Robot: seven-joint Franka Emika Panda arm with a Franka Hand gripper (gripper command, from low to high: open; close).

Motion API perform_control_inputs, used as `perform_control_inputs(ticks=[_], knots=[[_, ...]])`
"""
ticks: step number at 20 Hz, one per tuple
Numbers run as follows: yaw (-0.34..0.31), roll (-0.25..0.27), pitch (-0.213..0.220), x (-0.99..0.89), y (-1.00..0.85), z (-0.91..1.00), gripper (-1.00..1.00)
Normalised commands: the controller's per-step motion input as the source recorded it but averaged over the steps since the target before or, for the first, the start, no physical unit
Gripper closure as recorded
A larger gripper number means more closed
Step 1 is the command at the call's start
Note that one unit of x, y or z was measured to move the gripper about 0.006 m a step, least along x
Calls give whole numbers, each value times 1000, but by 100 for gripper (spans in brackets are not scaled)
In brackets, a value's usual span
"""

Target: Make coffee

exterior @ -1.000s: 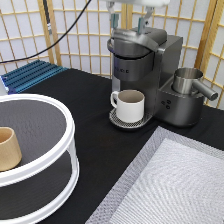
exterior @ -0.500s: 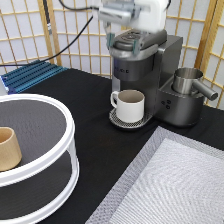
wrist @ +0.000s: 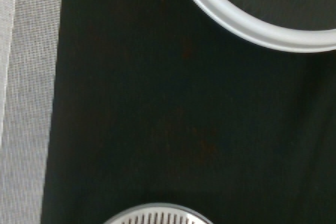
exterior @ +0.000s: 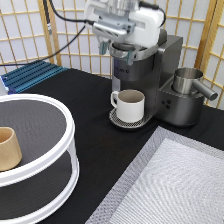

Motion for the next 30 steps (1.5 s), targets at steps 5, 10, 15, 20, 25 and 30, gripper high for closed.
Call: perform_control_inputs(ticks=[5, 10, 15, 20, 25, 30], knots=[[64, 243, 7, 0, -613, 818, -100], [242, 190, -74, 0, -107, 290, -100], [335, 71, -63, 0, 70, 50, -100], [355, 0, -20, 0, 89, 207, -100], [317, -16, 25, 0, 261, 502, -100], [245, -18, 23, 78, 462, 365, -100]])
